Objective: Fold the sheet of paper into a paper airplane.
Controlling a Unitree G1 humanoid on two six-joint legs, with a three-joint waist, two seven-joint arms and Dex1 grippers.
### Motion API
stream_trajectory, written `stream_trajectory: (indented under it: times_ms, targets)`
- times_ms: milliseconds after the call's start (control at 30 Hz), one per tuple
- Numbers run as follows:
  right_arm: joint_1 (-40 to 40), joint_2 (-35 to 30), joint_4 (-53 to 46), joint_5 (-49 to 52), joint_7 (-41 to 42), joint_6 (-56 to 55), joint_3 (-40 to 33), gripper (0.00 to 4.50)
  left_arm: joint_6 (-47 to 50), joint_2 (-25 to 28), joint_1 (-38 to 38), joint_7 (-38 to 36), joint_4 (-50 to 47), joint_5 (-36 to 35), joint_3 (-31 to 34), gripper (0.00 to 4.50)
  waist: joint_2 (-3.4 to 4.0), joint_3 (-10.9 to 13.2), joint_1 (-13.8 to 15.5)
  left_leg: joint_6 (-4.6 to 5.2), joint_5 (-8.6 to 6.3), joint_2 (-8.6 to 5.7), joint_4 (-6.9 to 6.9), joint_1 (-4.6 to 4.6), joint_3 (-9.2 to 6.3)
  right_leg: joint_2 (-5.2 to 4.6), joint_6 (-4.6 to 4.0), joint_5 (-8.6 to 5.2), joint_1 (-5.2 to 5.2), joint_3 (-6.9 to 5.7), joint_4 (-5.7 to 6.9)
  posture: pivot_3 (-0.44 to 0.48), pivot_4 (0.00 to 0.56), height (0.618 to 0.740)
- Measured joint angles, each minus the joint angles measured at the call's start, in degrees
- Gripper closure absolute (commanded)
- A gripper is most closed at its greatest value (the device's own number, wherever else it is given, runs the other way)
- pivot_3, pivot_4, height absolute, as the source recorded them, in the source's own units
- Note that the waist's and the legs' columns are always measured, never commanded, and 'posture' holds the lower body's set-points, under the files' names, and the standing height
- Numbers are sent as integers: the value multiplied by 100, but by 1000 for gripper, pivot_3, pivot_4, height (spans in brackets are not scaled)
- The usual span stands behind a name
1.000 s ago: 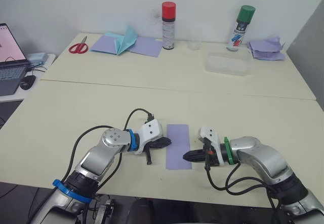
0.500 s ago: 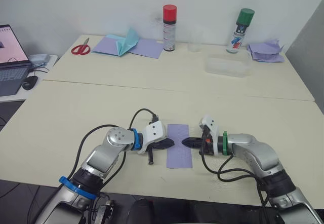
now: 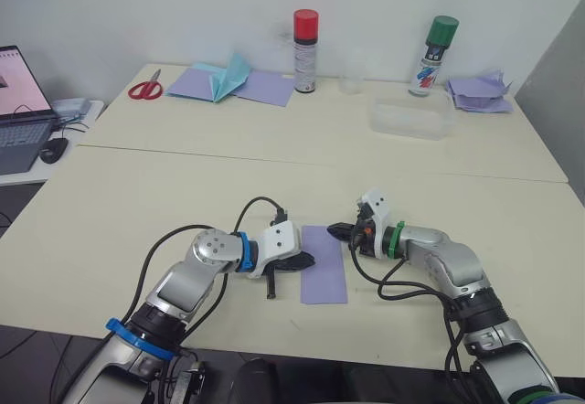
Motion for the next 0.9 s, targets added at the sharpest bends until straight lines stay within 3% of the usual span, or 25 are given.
stream_trajectory:
  times_ms: [333,900]
  targets:
    - [828,-1344,-1440,213,1192,523,340,4477,-42,-3,-21,-140,48,14,-19,4500,18,-16,15,13,-10,-5,-6,-2,-4,0,0,-1,3,3,-3,0,150,740]
    - [1162,-1612,-2034,578,1430,975,362,4477,-250,-93,-139,-158,320,46,-26,4500,13,-17,21,21,-13,-8,1,-3,-5,0,1,-1,6,5,-5,0,150,740]
